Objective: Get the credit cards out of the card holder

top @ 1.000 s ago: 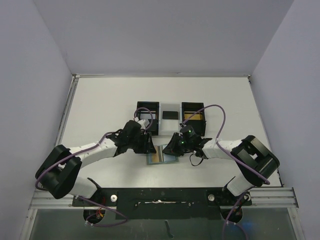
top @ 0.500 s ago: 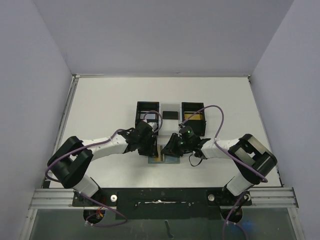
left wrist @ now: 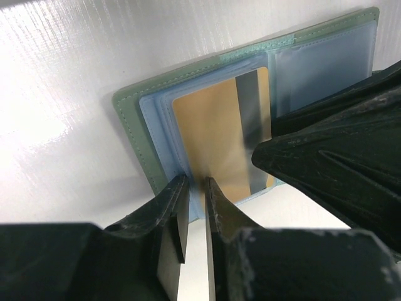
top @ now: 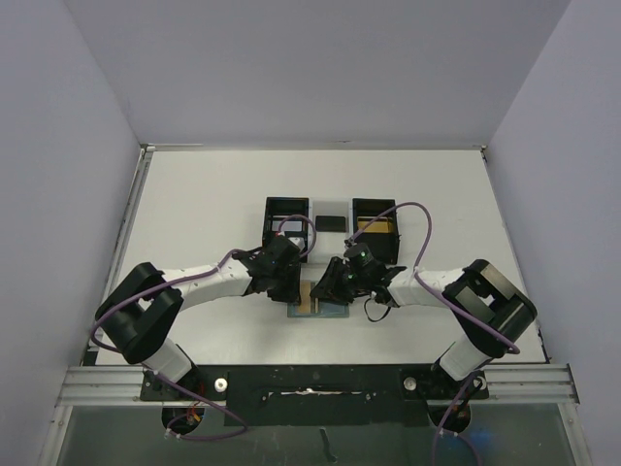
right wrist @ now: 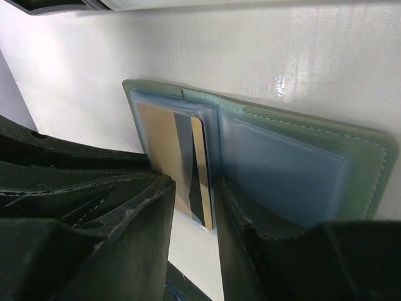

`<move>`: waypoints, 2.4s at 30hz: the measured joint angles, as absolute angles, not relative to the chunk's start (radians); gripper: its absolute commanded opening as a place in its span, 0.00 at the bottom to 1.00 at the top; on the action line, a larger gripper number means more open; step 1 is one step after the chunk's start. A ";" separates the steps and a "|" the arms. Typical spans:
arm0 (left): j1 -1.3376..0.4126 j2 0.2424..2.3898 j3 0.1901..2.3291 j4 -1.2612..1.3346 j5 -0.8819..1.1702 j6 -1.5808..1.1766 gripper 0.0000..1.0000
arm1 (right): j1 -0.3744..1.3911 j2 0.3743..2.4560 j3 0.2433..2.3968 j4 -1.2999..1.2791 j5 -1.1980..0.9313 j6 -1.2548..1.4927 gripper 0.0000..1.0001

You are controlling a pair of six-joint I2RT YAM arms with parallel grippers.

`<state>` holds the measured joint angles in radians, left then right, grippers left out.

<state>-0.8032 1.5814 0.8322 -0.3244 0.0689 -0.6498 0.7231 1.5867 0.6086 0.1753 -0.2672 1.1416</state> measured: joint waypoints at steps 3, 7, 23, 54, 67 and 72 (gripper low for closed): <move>-0.804 1.581 0.832 -0.324 0.068 -0.651 0.08 | 0.727 1.587 0.614 0.159 -0.254 1.141 0.25; -0.804 1.581 0.832 -0.324 0.068 -0.651 0.08 | 0.733 1.587 0.621 0.133 -0.236 1.131 0.14; -0.804 1.581 0.832 -0.314 0.068 -0.651 0.11 | 0.739 1.555 0.647 0.037 -0.182 1.088 0.03; -0.805 1.586 0.825 -0.190 0.139 -0.678 0.32 | 0.693 1.542 0.476 0.336 -0.256 1.216 0.25; -0.805 1.571 0.825 -0.209 0.106 -0.677 0.34 | 0.692 1.542 0.475 0.336 -0.257 1.217 0.25; -0.805 1.571 0.825 -0.208 0.101 -0.678 0.35 | 0.692 1.543 0.475 0.337 -0.257 1.217 0.25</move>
<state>-0.8055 1.5707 0.8246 -0.2085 0.1009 -0.6785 0.6922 1.5429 0.4751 0.3367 -0.2569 1.2167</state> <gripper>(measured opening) 0.340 0.251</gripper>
